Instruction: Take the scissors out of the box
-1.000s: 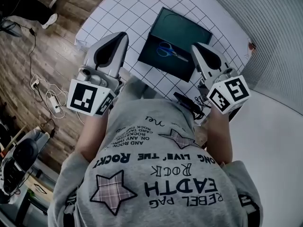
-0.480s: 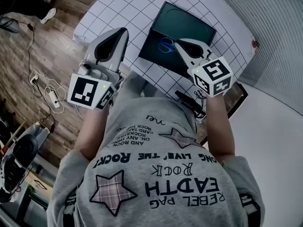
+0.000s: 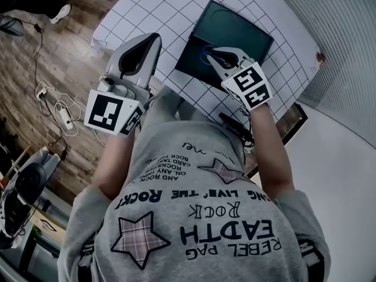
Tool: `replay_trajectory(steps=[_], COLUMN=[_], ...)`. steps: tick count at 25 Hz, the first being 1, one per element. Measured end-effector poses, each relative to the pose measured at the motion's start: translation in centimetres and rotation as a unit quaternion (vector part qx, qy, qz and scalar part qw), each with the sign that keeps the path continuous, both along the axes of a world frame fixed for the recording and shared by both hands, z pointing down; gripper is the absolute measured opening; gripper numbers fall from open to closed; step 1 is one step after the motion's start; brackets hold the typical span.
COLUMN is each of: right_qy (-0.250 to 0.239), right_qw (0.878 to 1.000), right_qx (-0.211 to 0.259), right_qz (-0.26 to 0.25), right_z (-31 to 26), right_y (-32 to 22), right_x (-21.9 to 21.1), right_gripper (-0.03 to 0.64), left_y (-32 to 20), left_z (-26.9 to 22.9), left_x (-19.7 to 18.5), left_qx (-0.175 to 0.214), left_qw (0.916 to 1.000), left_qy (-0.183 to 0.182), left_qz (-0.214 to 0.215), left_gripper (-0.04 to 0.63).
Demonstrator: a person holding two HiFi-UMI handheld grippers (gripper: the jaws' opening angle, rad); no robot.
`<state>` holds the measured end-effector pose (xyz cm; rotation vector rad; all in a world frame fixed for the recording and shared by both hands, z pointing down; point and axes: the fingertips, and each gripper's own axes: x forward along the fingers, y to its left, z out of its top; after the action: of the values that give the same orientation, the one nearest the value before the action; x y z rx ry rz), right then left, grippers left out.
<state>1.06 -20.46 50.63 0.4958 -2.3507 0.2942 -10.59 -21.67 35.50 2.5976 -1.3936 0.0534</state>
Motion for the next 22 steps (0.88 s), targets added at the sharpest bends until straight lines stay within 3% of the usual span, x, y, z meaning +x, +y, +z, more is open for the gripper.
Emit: replay_trajectory(steps=[6,10,13,16,19,22], right_qy=[0.068,0.137,0.172,0.205,0.226,0.221], right_qw=[0.997,0.987,0.98,0.972,0.967,0.969], right_qx=[-0.01,0.022,0.038,0.055,0.064,0.053], right_qz=[-0.039,-0.076,-0.09,-0.097,-0.1,-0.096], right_z=[3.3,4.7,5.6,6.6,7.2,7.1], right_y=[0.8,0.7,0.9,1.0,1.0,1.1], right_x=[0.0,0.2,-0.1,-0.4,-0.6,-1.0], right_gripper=[0.018,0.029,0.088,0.095,0.095,0.095], left_y=[-0.1,0.1,0.2,0.4,0.4,0.5], left_z=[0.3,0.7,0.8,0.8,0.8,0.8], left_x=[-0.2,-0.2,-0.3,-0.6,-0.9,-1.3], left_qx=[-0.003,-0.007,-0.009,-0.009,-0.008,-0.008], left_qw=[1.0,1.0,1.0,1.0,0.9999,0.9999], left_qy=[0.002,0.002,0.002,0.001,0.0,0.001], left_qz=[0.0,0.0,-0.002,-0.005,-0.008,-0.012], left_gripper=[0.005,0.005,0.005,0.005,0.005,0.005])
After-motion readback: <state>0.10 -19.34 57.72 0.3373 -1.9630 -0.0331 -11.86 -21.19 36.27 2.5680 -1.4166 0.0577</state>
